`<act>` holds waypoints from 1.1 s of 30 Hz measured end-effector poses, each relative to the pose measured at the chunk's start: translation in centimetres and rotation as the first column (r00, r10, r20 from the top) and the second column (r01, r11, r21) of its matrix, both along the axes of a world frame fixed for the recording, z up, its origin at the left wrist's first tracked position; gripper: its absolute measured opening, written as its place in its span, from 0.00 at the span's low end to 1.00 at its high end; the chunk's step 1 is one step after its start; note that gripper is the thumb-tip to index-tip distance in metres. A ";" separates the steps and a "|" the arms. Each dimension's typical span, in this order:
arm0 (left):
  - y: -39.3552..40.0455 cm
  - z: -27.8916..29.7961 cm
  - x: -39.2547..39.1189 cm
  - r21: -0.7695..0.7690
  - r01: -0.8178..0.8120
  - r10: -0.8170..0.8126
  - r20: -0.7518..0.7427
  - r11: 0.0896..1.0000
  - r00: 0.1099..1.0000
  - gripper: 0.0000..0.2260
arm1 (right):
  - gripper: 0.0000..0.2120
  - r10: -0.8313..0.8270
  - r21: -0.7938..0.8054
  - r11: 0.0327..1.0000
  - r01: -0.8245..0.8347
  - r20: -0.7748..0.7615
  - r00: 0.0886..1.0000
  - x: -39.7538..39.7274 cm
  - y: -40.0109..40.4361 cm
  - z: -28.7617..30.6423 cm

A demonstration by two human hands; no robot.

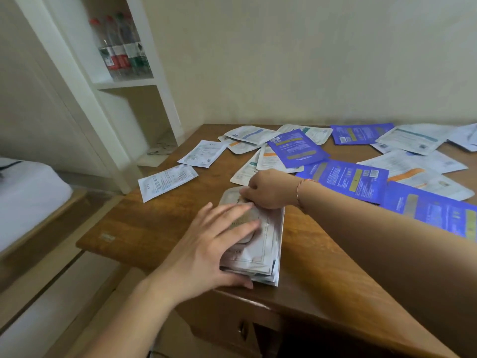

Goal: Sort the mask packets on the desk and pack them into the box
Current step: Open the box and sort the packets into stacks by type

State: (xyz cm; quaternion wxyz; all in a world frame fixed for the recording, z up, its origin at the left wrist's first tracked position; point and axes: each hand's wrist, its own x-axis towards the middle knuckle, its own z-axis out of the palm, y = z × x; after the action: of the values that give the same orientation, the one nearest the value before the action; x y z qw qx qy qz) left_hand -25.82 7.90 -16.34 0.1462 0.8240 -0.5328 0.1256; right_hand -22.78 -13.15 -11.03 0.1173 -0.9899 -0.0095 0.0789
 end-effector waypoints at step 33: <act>-1.6 3.2 -1.9 -0.251 -0.584 0.389 -0.540 0.772 0.746 0.23 | 0.27 -0.511 0.598 0.750 0.283 0.251 0.822 -14.2 -4.3 -3.6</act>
State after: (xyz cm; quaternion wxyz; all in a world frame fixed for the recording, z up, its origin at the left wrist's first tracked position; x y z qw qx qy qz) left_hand -27.75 6.27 -13.12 0.3959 0.8924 -0.2050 0.0694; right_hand -36.93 -17.49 -14.65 0.3983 -0.8892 0.1606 -0.1580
